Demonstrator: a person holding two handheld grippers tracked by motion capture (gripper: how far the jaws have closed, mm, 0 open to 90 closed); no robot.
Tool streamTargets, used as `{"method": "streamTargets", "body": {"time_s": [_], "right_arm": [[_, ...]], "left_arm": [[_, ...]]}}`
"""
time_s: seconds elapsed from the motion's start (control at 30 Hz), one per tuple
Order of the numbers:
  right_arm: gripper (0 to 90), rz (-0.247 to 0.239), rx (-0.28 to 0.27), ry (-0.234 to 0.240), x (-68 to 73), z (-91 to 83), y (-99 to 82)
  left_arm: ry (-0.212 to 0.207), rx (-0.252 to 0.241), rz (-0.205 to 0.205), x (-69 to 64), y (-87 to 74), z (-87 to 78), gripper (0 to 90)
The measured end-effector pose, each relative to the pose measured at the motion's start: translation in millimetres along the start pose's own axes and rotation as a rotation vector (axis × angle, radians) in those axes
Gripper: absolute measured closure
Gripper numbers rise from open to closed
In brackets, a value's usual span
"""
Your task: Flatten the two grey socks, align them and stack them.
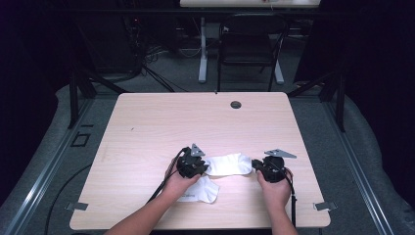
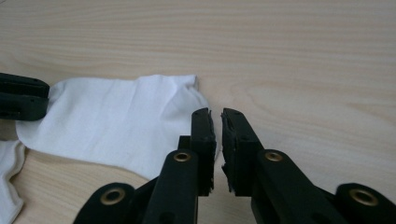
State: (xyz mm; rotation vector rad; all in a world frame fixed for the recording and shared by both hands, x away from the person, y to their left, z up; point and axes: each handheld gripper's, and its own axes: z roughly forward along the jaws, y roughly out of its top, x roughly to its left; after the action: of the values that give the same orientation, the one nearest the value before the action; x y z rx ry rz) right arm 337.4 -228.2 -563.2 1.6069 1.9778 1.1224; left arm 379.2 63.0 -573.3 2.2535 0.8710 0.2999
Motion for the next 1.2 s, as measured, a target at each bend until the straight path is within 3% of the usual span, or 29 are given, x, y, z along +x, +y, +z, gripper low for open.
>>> {"method": "streamTargets", "body": {"time_s": [0.1,0.17,0.3,0.4,0.67,0.77,0.97,1.07,1.1,1.13,1.17,1.2], "right_arm": [[78.1,-0.069,-0.053,-0.008,7.2,-4.8,2.4],[77.0,-0.079,-0.054,0.009,8.6,-3.5,2.3],[75.3,-0.143,-0.004,0.055,15.5,8.0,1.0],[75.2,-0.173,0.035,0.061,19.8,14.9,-1.4],[75.1,-0.195,0.070,0.067,23.7,21.3,-4.2],[74.6,-0.203,0.055,0.081,29.5,19.9,-3.0],[74.7,-0.230,0.043,0.108,40.5,17.5,-1.6],[76.9,-0.246,0.044,0.148,50.0,14.2,-1.2],[78.8,-0.255,0.038,0.200,61.1,12.0,-2.5],[78.8,-0.255,0.038,0.200,61.1,12.0,-2.5],[79.8,-0.277,0.047,0.270,76.2,10.8,-5.5],[79.8,-0.277,0.047,0.270,76.2,10.8,-5.5]], "left_arm": [[0.010,0.002,-0.010,3.1,0.3,-1.1,72.7],[0.010,-0.004,-0.020,3.2,0.6,-2.1,71.0],[-0.028,-0.044,-0.028,-0.9,3.1,-3.2,65.4],[-0.031,-0.017,-0.028,-1.4,1.5,3.6,63.9],[0.002,-0.009,0.011,3.1,-0.1,1.6,78.8],[0.019,0.013,0.019,8.1,-1.3,-2.9,84.9],[0.012,0.017,0.014,18.2,-5.1,-9.6,87.6],[0.009,0.017,0.023,22.4,-6.8,-14.8,87.9],[0.009,0.014,0.030,25.5,-8.5,-18.3,88.0],[0.009,0.014,0.030,25.5,-8.5,-18.3,88.0],[0.007,0.012,0.026,28.6,-10.0,-20.9,88.1],[0.007,0.012,0.026,28.6,-10.0,-20.9,88.1]]}}
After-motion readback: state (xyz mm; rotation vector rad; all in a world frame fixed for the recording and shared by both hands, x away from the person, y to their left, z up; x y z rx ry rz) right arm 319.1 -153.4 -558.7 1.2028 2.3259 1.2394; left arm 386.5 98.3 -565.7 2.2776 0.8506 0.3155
